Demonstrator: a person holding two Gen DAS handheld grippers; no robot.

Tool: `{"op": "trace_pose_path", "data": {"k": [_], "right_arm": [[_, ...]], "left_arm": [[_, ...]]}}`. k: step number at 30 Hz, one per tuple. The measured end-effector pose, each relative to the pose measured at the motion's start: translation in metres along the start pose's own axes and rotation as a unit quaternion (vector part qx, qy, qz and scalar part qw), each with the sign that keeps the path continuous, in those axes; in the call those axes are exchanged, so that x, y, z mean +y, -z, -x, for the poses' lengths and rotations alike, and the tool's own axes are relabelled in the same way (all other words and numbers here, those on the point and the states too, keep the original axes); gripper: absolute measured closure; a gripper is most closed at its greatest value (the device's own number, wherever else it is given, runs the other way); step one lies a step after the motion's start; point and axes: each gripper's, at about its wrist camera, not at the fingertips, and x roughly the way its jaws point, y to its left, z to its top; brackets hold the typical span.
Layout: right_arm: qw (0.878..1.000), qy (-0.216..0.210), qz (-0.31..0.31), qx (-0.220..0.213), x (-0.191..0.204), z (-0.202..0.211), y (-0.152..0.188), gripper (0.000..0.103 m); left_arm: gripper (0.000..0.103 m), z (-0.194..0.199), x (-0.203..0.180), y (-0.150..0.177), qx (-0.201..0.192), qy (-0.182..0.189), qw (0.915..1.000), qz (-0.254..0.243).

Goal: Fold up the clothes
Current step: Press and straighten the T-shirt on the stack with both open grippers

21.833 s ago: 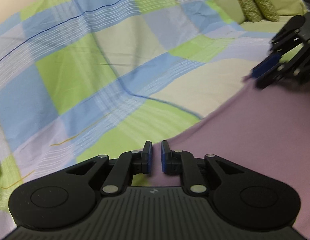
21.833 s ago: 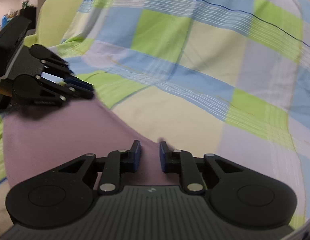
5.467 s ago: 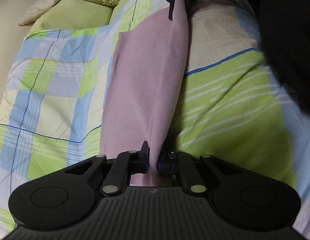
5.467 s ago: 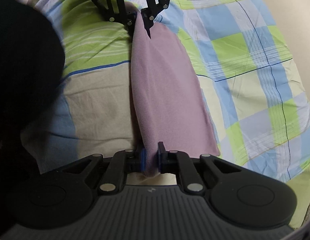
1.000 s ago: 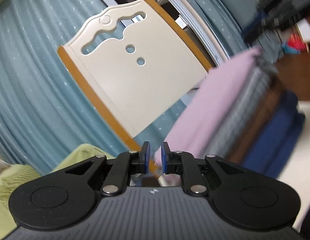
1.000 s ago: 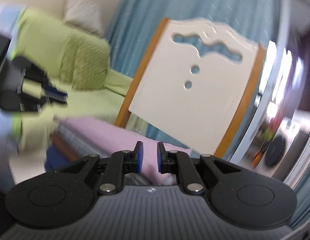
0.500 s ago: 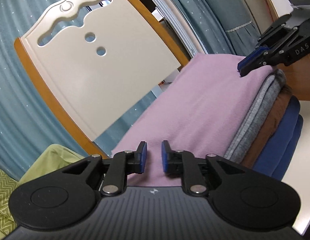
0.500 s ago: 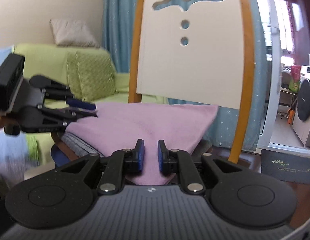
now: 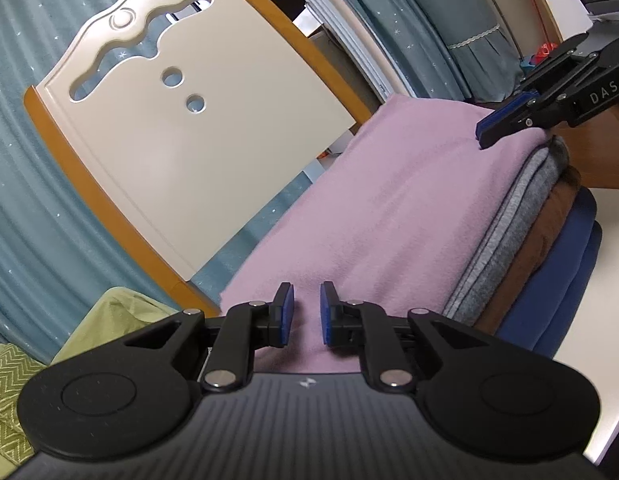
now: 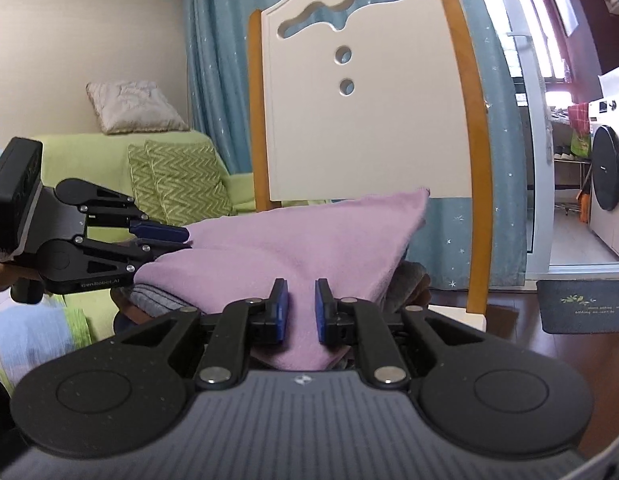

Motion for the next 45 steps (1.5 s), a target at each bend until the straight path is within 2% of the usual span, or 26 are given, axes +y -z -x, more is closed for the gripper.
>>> {"op": "trace_pose_path", "data": {"k": [2, 6, 12, 14, 15, 20, 22, 28, 31, 33, 36, 38, 39, 42, 43, 45], "right_arm": [[1.000, -0.003, -0.002, 0.008, -0.002, -0.001, -0.005, 0.092], [1.000, 0.001, -0.007, 0.001, -0.002, 0.001, 0.000, 0.092], [1.000, 0.007, -0.007, -0.022, 0.000, 0.006, 0.013, 0.092], [1.000, 0.003, -0.006, -0.025, 0.000, 0.005, 0.014, 0.092], [1.000, 0.002, -0.007, -0.026, -0.001, 0.005, 0.014, 0.092], [1.000, 0.001, -0.008, -0.026, -0.001, 0.008, 0.012, 0.092], [1.000, 0.001, -0.008, -0.029, 0.000, 0.008, 0.014, 0.092], [1.000, 0.001, -0.010, -0.021, 0.000, 0.009, -0.001, 0.090], [1.000, 0.004, -0.003, -0.019, 0.002, 0.013, -0.010, 0.078], [1.000, 0.007, -0.009, -0.021, 0.005, 0.019, -0.017, 0.061], [1.000, 0.016, -0.006, -0.016, 0.014, 0.026, -0.022, 0.057], [0.999, 0.028, 0.007, -0.016, 0.026, 0.036, -0.024, 0.054], [0.999, 0.033, 0.012, -0.018, 0.032, 0.043, -0.025, 0.053], [0.998, 0.047, 0.021, -0.019, 0.047, 0.062, -0.022, 0.032], [0.998, 0.056, 0.021, -0.013, 0.055, 0.072, -0.017, 0.028], [0.997, 0.074, 0.018, 0.005, 0.068, 0.088, -0.006, 0.011]], "left_arm": [[0.083, 0.006, 0.001, -0.008, -0.009, 0.006, 0.9996, 0.026], [0.083, 0.011, -0.012, -0.026, -0.021, 0.040, 0.9963, 0.073], [0.084, -0.002, -0.027, -0.017, -0.011, 0.052, 0.9965, 0.064], [0.082, 0.000, -0.021, -0.017, -0.008, 0.050, 0.9961, 0.072], [0.077, 0.003, -0.016, -0.017, -0.009, 0.043, 0.9955, 0.083], [0.074, 0.007, 0.002, 0.002, 0.010, 0.028, 0.9892, 0.144], [0.074, 0.008, -0.003, 0.006, 0.012, 0.025, 0.9911, 0.131], [0.073, 0.018, 0.007, -0.004, 0.012, 0.008, 0.9896, 0.143], [0.066, 0.032, 0.009, -0.001, 0.011, 0.000, 0.9872, 0.159], [0.056, 0.042, 0.009, 0.002, 0.012, -0.006, 0.9853, 0.171], [0.046, 0.058, 0.006, 0.006, 0.013, -0.011, 0.9831, 0.182], [0.044, 0.073, 0.002, 0.012, 0.017, -0.014, 0.9809, 0.193], [0.038, 0.082, -0.002, 0.016, 0.018, -0.018, 0.9796, 0.199], [0.027, 0.100, -0.009, 0.029, 0.028, -0.024, 0.9739, 0.224], [0.025, 0.104, -0.013, 0.033, 0.034, -0.025, 0.9720, 0.231], [0.021, 0.114, -0.020, 0.042, 0.044, -0.026, 0.9679, 0.246]]}}
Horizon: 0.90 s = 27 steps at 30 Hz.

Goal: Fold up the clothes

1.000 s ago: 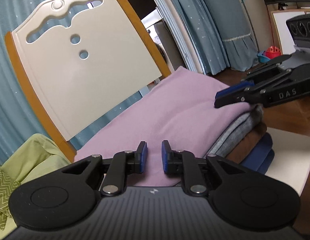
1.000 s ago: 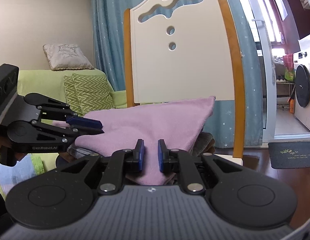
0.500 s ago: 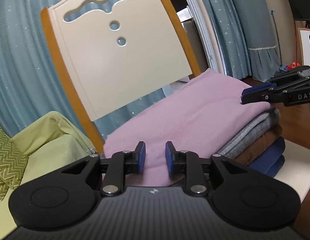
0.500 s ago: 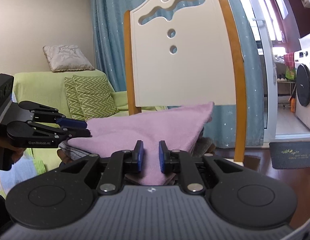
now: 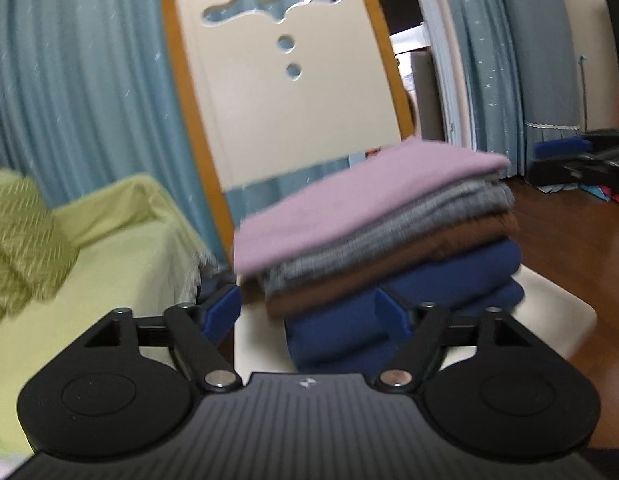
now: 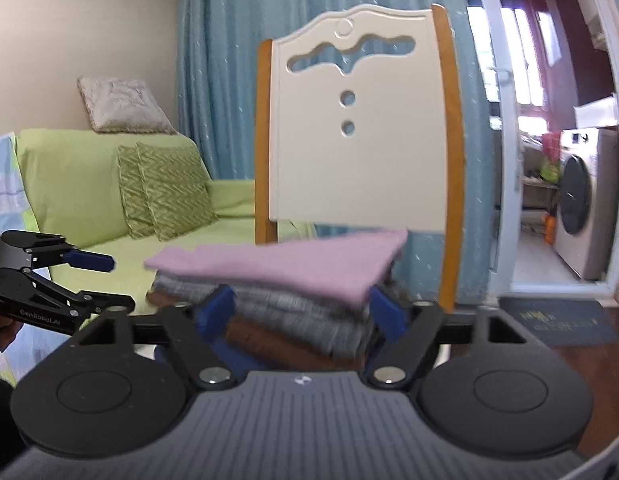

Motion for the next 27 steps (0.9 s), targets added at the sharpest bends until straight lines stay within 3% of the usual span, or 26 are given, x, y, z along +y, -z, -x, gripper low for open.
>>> {"op": "trace_pose_path", "data": {"k": [3, 7, 14, 18, 27], "right_arm": [[0.999, 0.024, -0.012, 0.030, 0.012, 0.015, 0.015, 0.001], [0.995, 0.050, -0.042, 0.078, 0.026, 0.031, 0.038, 0.001], [0.990, 0.051, -0.052, 0.122, 0.042, 0.043, 0.053, 0.001], [0.991, 0.046, -0.050, 0.119, 0.047, 0.047, 0.050, 0.001], [0.991, 0.035, -0.039, 0.121, 0.061, 0.045, 0.046, 0.001]], "left_arm": [[0.009, 0.009, 0.003, 0.014, 0.016, -0.005, 0.9992, 0.035], [0.001, 0.020, 0.005, 0.023, 0.021, -0.014, 0.9978, 0.062], [0.001, 0.030, 0.003, 0.027, 0.051, -0.017, 0.9956, 0.076], [0.001, 0.031, 0.002, 0.028, 0.076, -0.035, 0.9930, 0.084], [0.001, 0.036, 0.007, 0.029, 0.083, -0.022, 0.9896, 0.116]]}}
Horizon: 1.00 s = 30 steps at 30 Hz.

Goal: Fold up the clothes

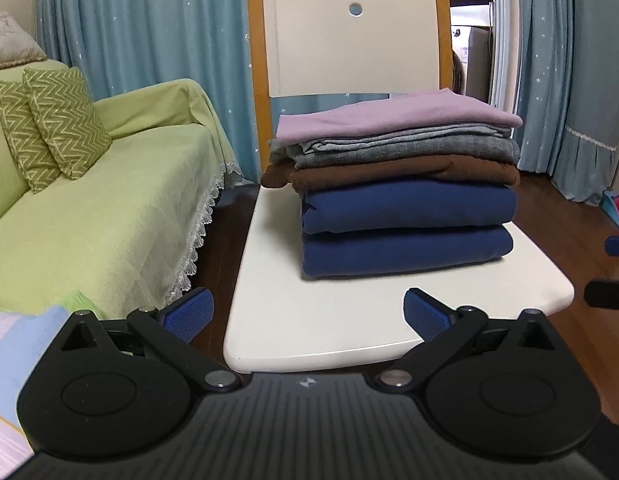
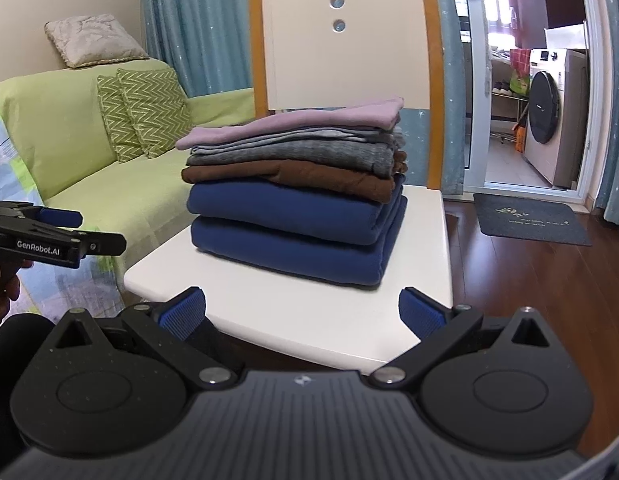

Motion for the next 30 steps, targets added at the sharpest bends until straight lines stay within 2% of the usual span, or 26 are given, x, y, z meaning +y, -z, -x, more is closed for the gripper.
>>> {"op": "trace_pose_path", "data": {"k": [13, 30], "right_arm": [[1.000, 0.006, -0.011, 0.024, -0.002, -0.016, 0.003, 0.001], [0.999, 0.008, -0.019, 0.030, -0.005, -0.020, 0.008, 0.001]], "left_arm": [[0.001, -0.026, 0.000, 0.003, 0.027, 0.010, 0.9995, 0.009], [0.001, -0.035, -0.017, -0.001, 0.032, 0.021, 0.9992, -0.009]]}}
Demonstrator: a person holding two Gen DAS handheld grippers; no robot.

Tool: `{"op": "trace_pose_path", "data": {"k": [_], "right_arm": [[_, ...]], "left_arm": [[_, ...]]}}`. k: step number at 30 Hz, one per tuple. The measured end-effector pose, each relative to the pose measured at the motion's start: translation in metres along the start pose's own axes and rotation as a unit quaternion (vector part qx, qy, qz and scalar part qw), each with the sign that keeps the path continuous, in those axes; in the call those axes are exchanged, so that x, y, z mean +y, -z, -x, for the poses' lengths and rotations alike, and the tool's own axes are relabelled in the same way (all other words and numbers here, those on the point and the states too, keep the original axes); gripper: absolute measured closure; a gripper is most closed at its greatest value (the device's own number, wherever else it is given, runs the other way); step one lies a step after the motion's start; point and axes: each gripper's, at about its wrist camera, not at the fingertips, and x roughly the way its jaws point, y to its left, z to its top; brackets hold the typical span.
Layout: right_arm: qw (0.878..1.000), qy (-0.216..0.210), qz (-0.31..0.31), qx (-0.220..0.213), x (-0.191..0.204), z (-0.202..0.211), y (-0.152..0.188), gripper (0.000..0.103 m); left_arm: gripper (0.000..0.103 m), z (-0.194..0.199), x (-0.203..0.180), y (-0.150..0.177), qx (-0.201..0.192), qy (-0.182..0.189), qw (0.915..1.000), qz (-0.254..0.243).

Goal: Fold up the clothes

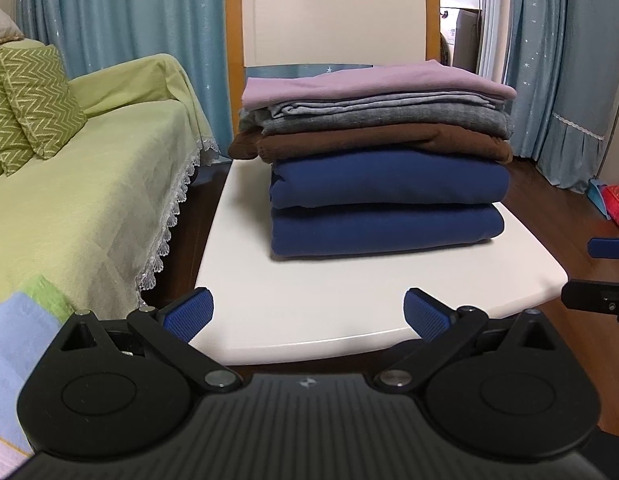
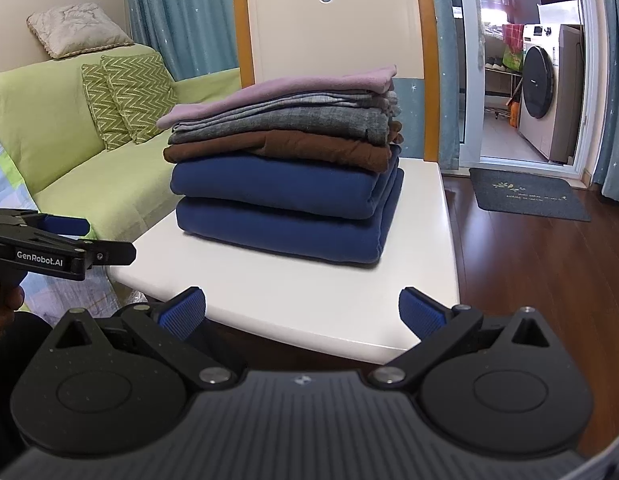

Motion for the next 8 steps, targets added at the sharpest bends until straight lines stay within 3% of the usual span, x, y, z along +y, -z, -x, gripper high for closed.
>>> {"op": "trace_pose_path", "data": {"k": [8], "right_arm": [[1.000, 0.001, -0.003, 0.000, -0.0013, -0.0002, 0.0001, 0.001]], "left_arm": [[0.001, 0.0002, -0.0050, -0.0013, -0.004, 0.011, 0.9999, 0.006]]}}
